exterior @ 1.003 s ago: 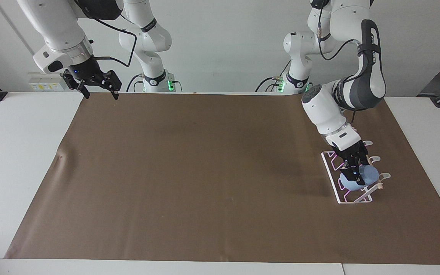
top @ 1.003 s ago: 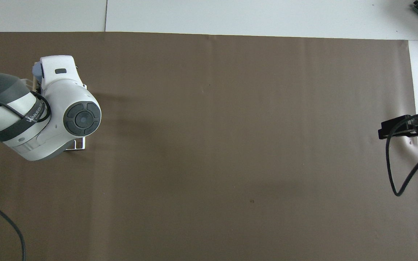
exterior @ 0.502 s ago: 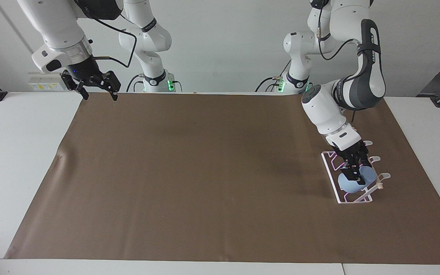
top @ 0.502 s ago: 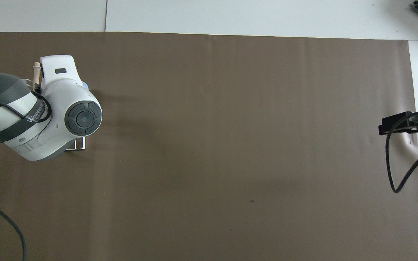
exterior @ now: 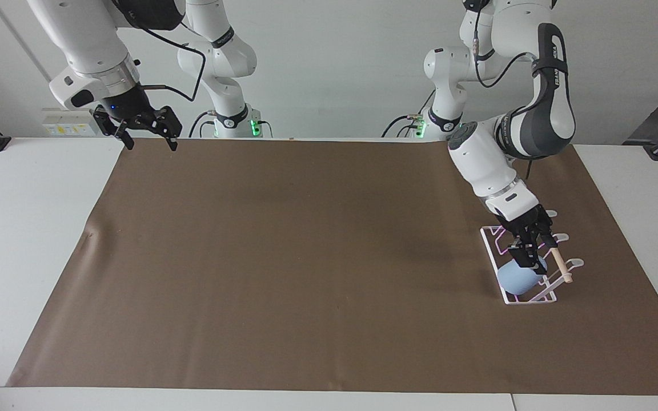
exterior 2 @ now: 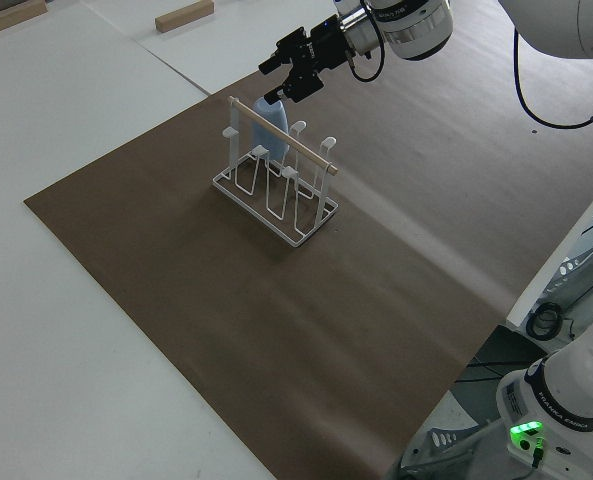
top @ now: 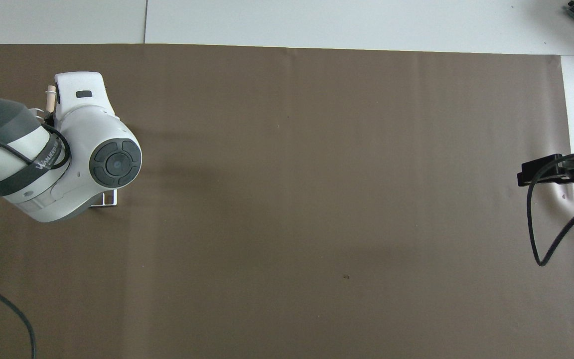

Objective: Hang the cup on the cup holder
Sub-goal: 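Lower the cup onto the top rack hook with the left gripper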

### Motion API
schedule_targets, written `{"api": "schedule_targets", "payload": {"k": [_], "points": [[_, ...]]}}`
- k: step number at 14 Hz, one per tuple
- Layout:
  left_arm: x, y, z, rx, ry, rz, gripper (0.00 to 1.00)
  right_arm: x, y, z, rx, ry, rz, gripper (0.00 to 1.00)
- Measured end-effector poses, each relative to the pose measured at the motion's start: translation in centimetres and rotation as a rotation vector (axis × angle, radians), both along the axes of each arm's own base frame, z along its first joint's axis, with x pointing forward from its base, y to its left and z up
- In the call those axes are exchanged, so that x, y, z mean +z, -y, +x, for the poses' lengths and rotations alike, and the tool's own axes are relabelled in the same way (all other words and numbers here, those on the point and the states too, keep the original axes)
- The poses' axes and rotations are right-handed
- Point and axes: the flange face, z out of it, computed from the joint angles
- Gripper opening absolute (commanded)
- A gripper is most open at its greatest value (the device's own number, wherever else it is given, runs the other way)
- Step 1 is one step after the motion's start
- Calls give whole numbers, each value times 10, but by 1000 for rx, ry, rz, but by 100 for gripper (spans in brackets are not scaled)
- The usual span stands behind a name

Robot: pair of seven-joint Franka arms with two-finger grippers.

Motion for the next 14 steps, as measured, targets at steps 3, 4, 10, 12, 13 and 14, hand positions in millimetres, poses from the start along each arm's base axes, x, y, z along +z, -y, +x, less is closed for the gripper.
{"api": "schedule_targets", "payload": {"k": [3,4,10,12,13,14], "points": [[17,2,-5,-20,-20,19,100,0,0,0,1,-1,0,100],[22,5,-7,-24,-31,15,100,0,0,0,1,-1,0,100],[73,17,-29,-106,-169,-34,100,0,0,0,1,-1,0,100],[92,14,-36,-157,-232,-71,100,0,0,0,1,-1,0,100],[100,10,-41,-190,-281,-90,100,0,-1,0,1,-1,0,100],[108,3,-46,-227,-341,-106,100,0,-2,0,3,-1,0,100]]}}
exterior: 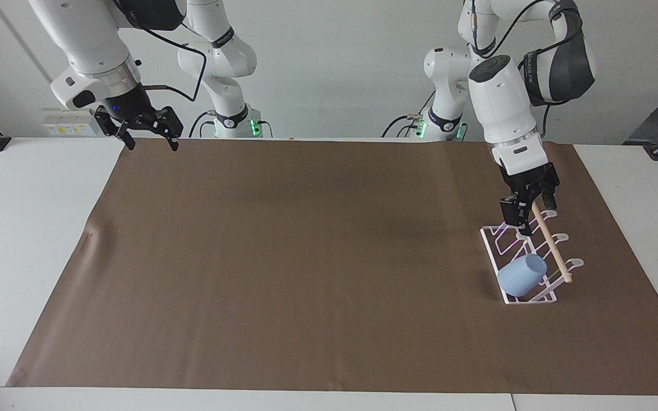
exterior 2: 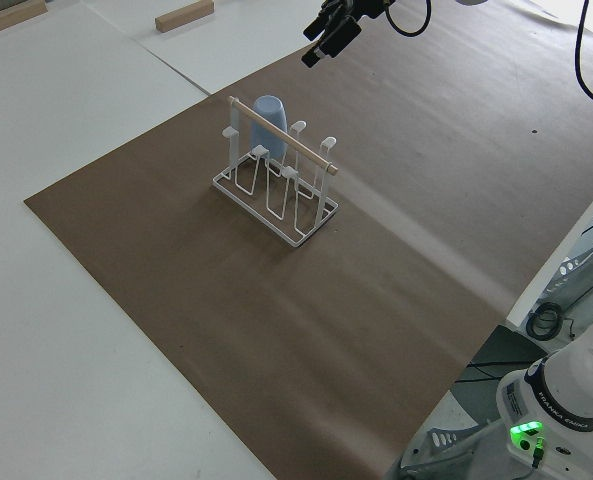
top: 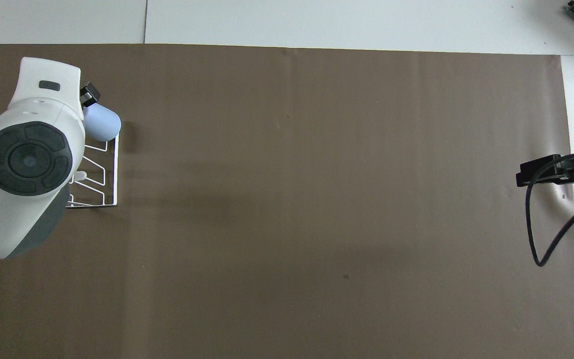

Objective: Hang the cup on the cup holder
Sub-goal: 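Open the left gripper and withdraw it from the cup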

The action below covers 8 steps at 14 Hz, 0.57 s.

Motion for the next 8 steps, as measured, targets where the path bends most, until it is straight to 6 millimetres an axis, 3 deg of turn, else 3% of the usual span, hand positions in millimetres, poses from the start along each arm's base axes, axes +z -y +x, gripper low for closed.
{"api": "schedule_targets", "payload": {"k": [5,8], "points": [[38,-55,-29,-249,-318,-103,100,2,-1,0,4,8,-14,100],[64,-78,-34,-417,-417,-141,100,3,-1,1,17,17,-24,100]]}}
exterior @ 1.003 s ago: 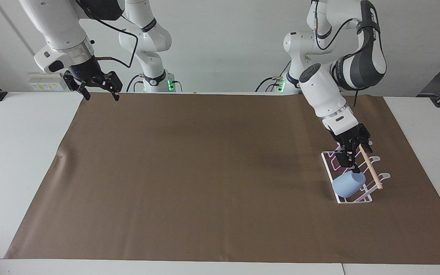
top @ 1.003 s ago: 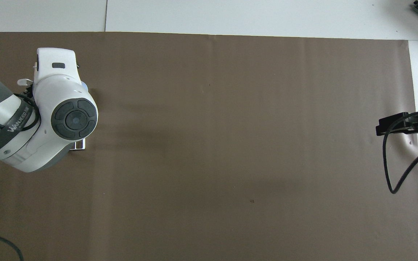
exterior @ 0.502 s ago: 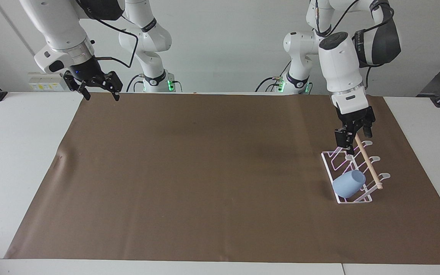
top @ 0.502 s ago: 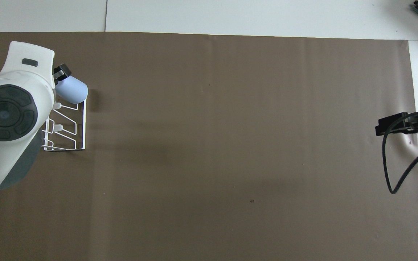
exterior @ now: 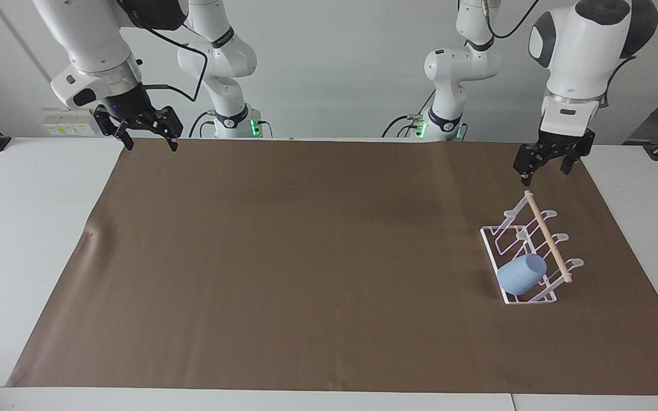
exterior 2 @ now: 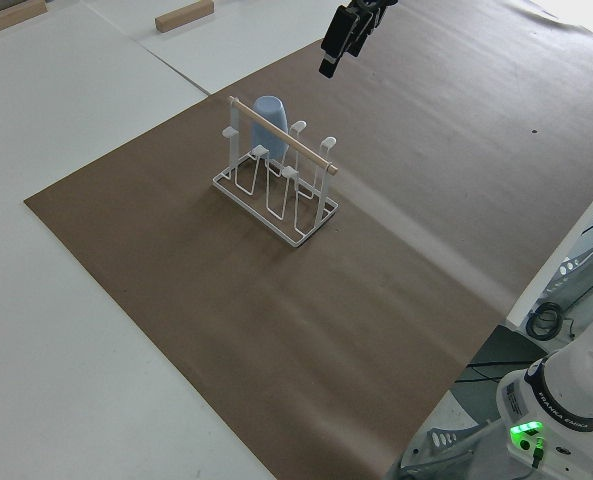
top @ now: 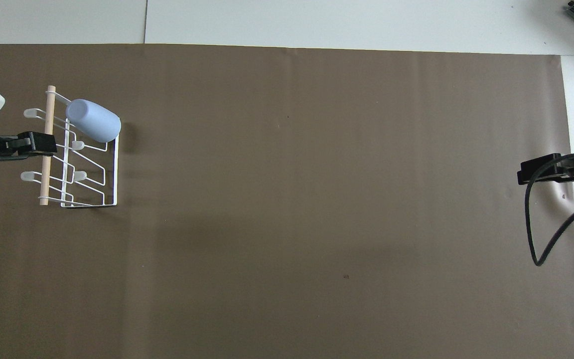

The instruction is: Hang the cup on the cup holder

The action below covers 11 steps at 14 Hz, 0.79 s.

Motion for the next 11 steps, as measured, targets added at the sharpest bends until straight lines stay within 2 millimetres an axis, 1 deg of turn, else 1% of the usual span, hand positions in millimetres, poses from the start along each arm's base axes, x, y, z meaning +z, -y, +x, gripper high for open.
{"api": "schedule_targets", "payload": {"k": [3,5,7,11], "points": [[15,-13,5,-75,-26,-56,100,0,1,0,2,0,-1,100],[16,-17,7,-122,-65,-63,100,0,0,0,3,0,0,100],[17,-17,7,-166,-98,-62,100,0,0,0,3,0,0,100],[18,-16,5,-184,-123,-73,100,0,1,0,2,0,0,100]]}}
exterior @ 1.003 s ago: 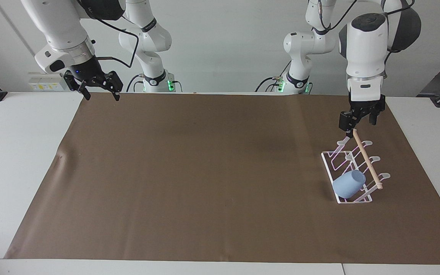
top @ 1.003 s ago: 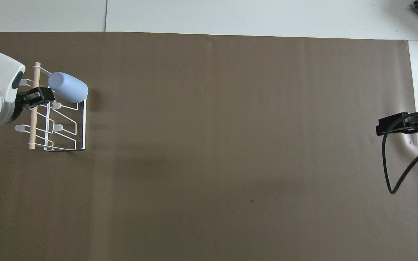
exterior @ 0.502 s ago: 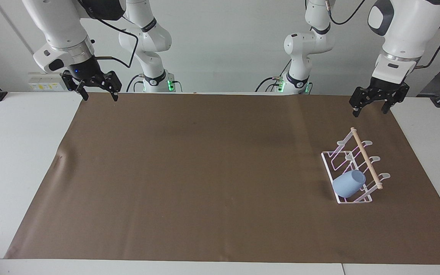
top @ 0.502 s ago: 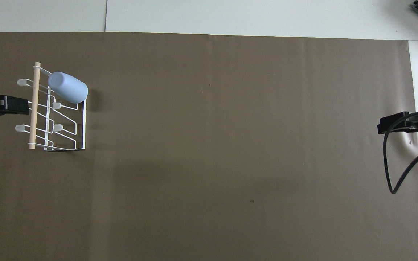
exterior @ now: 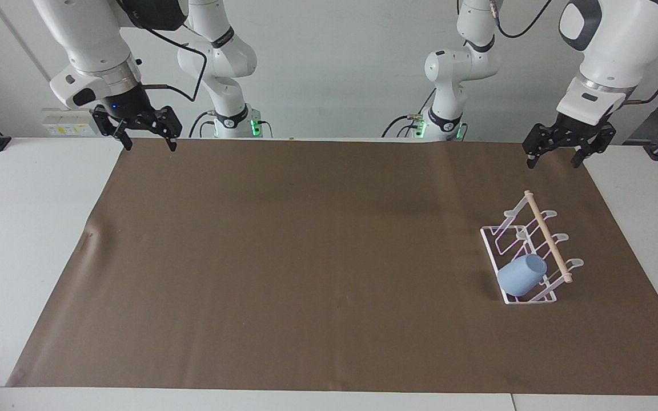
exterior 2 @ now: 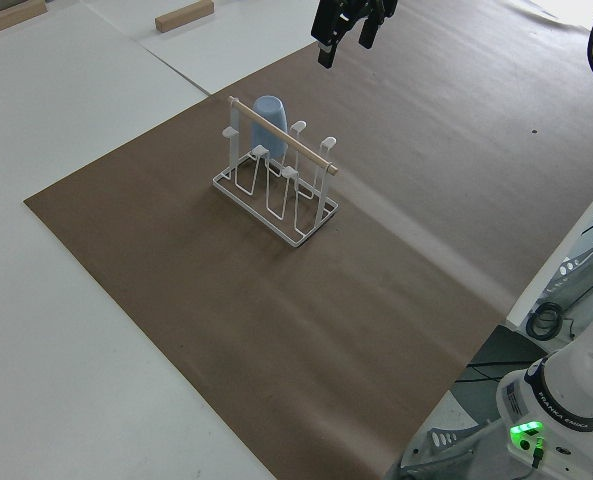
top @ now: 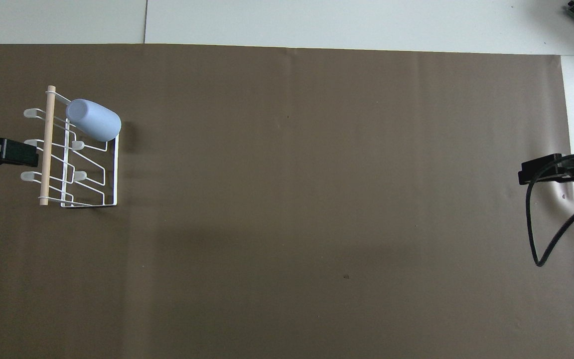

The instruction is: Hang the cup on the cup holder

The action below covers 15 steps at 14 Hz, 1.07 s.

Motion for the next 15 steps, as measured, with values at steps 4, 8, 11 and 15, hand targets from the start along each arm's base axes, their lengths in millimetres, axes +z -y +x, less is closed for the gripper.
{"api": "schedule_targets", "payload": {"k": [4,8,11,15], "points": [[6,1,-1,0,-46,-16,100,0,0,0,0,0,0,100],[7,-1,1,1,-65,-21,100,0,0,0,0,0,0,100],[-2,-8,6,9,-82,-31,100,0,0,0,0,0,0,100],[-4,-3,8,0,-94,-39,100,0,0,0,0,0,0,100]]}}
